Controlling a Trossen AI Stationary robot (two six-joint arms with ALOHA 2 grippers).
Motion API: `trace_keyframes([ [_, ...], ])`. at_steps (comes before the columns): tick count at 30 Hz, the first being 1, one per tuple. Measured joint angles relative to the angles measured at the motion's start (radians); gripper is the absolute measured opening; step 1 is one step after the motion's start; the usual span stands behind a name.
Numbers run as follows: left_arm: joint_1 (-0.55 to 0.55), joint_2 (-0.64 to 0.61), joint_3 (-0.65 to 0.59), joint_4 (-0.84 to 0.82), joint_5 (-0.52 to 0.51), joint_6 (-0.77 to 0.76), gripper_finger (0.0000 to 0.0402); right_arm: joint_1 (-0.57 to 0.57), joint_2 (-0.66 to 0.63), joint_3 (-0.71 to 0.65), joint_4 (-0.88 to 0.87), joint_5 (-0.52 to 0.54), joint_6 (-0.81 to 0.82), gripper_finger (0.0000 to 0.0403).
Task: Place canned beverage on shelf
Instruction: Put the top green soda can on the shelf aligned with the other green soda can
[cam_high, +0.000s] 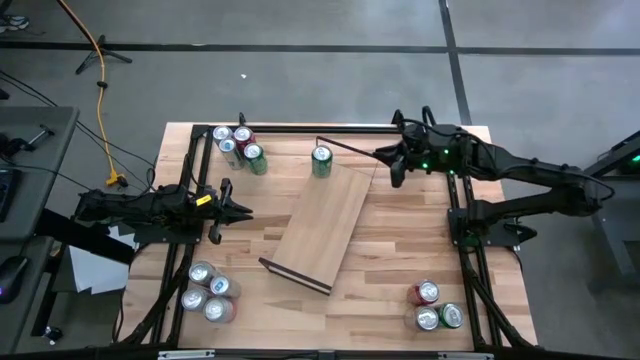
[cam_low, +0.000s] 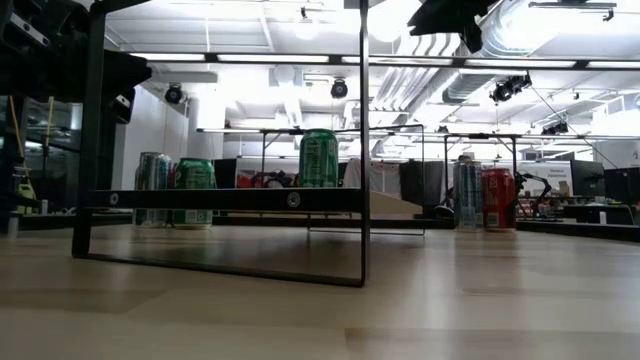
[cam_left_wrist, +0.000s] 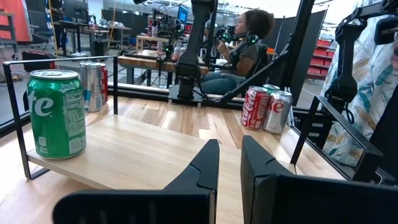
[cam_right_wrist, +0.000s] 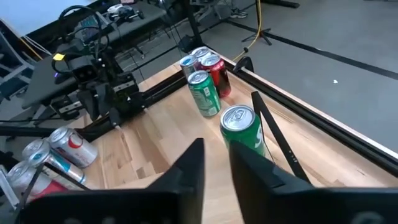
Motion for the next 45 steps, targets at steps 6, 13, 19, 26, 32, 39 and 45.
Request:
trace_keyframes([
  [6,0.001,0.000,0.000,0.180,-0.055,-0.210,0.0000,0.004,0.003,0.000,0.042,0.058,-0.023,0.0165],
  [13,0.001,0.000,0.000,0.497,-0.061,-0.417,0.0000,-0.005,0.003,0.000,0.118,0.110,-0.022,0.0267],
  [19,0.001,0.000,0.000,0.590,-0.176,-0.394,0.0000,-0.005,0.003,0.000,0.120,0.147,-0.022,0.0286],
  [26,0.004,0.059,0.051,0.480,-0.418,-0.471,0.0050,-0.005,0.003,0.000,0.120,0.174,-0.018,0.0287],
  [32,0.057,0.267,0.303,0.212,-0.443,-0.436,0.0164,-0.005,0.003,0.000,0.109,0.214,-0.014,0.0287],
  [39,0.206,0.587,0.643,-0.147,-0.400,-0.354,0.0258,-0.005,0.003,0.000,0.044,0.214,0.005,0.0287],
  [45,0.434,0.909,0.929,-0.503,-0.256,-0.274,0.0274,-0.005,0.003,0.000,-0.017,0.200,0.004,0.0287],
])
